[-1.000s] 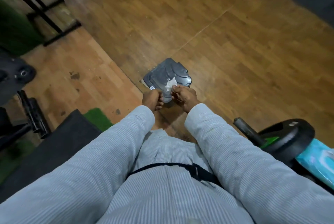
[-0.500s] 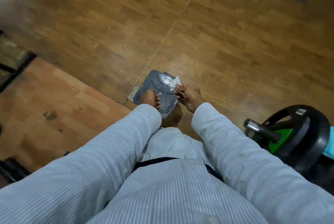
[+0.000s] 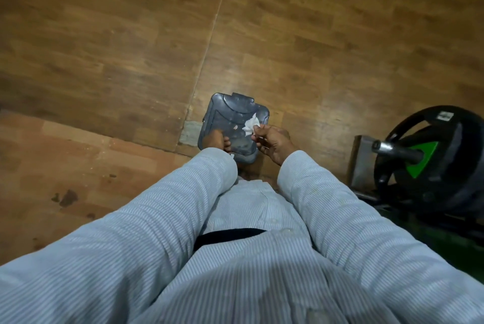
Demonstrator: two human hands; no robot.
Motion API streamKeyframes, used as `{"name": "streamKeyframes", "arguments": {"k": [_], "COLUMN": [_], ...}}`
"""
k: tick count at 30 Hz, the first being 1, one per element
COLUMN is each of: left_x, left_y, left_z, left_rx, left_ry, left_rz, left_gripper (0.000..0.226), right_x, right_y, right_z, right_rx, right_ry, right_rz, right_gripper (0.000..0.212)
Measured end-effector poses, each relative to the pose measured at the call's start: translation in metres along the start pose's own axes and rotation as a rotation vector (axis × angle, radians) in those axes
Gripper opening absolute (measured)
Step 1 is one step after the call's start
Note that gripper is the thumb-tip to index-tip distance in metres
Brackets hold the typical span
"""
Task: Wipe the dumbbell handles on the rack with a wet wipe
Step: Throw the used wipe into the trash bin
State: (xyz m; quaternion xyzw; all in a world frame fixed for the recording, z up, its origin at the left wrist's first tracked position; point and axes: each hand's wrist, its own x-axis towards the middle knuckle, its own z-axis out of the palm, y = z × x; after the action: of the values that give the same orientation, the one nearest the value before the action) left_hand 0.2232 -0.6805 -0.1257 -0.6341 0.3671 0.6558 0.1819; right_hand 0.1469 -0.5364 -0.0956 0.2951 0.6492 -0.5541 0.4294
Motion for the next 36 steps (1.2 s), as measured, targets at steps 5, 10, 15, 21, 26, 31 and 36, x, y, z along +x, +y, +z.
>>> {"name": "streamKeyframes", "arguments": {"k": [5, 10, 15, 21, 26, 31, 36], "left_x": [0.021, 0.046, 0.071, 0.114, 0.168, 0.222, 0.245], "left_y": [-0.022, -0.052, -0.071, -0.081, -0.094, -0.095, -0.086], "left_z": [-0.012, -0.024, -0.034, -0.029, -0.029, -0.027, -0.016], "left_rx": [-0.003, -0.046, -0.030, -0.021, -0.128, -0.178, -0.311], "left_ry": [0.067, 0.081, 0.074, 0.115, 0.051, 0.068, 0.052], "left_rz": [-0.034, -0.063, -0.042, -0.052, -0.136, -0.193, -0.244], "left_gripper": [0.039, 0.032, 0.027, 0.010, 0.029, 0.025, 0.019], "right_x": [0.000, 0.023, 0.048, 0.087, 0.124, 0.166, 0.179], "right_y": [0.023, 0.065, 0.103, 0.125, 0.143, 0.161, 0.170], "right_z": [0.011, 0.018, 0.017, 0.021, 0.026, 0.028, 0.026], "right_rx": [-0.046, -0.144, -0.116, -0.046, -0.021, -0.013, 0.026], "right_ry": [-0.010, -0.074, -0.078, -0.016, -0.028, -0.001, 0.045], "right_rz": [0.057, 0.128, 0.224, 0.267, 0.323, 0.295, 0.330], "right_gripper": [0.005, 0.015, 0.018, 0.006, 0.008, 0.012, 0.007]}}
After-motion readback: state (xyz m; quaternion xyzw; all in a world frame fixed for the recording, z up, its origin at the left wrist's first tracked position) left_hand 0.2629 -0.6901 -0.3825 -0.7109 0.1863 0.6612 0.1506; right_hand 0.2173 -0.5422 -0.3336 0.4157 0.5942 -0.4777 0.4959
